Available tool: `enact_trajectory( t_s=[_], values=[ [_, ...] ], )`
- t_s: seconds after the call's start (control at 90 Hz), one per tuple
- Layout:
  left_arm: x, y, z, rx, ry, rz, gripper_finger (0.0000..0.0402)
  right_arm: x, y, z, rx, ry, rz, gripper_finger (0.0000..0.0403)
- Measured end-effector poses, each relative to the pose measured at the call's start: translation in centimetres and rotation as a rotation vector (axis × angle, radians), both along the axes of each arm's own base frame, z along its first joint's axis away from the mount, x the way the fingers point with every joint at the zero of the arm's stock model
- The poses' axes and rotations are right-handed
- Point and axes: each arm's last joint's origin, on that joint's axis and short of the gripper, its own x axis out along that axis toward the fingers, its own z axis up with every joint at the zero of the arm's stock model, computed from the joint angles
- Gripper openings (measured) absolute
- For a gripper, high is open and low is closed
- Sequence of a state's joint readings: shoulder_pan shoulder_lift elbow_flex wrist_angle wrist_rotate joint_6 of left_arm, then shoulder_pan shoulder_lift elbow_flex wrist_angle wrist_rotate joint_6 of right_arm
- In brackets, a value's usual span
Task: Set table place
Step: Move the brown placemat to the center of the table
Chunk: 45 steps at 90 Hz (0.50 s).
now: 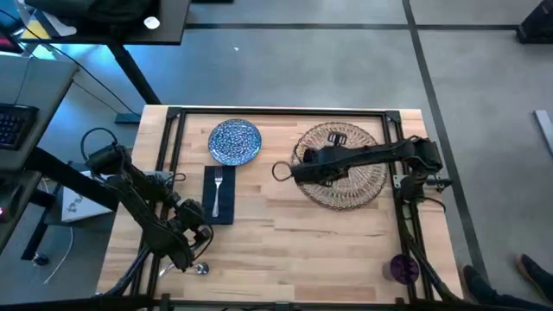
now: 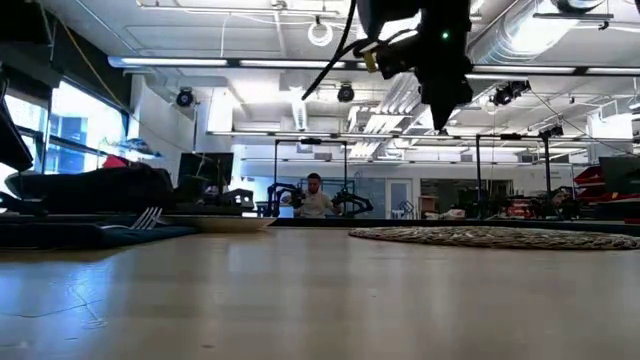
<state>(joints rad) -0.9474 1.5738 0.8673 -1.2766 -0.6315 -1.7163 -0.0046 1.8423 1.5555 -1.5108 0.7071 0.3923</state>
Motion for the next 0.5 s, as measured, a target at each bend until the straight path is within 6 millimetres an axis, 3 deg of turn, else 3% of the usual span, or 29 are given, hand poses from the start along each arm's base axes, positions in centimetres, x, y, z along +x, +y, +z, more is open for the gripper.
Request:
enact_trajectory(
  t_s=[0.2, 0.367, 0.5],
  values=[
    [0.0, 0.0, 0.0, 0.0, 0.0, 0.0, 0.009, 0.0, -3.4, -0.6, 0.008, -0.085, -0.147, 0.0],
    [0.0, 0.0, 0.0, 0.0, 0.0, 0.0, 0.009, -1.1, -5.3, -4.5, 0.119, -0.012, -0.165, 0.0],
    [0.0, 0.0, 0.0, 0.0, 0.0, 0.0, 0.009, -2.9, -5.8, -7.3, 0.16, 0.02, -0.271, 0.0]
  ],
)
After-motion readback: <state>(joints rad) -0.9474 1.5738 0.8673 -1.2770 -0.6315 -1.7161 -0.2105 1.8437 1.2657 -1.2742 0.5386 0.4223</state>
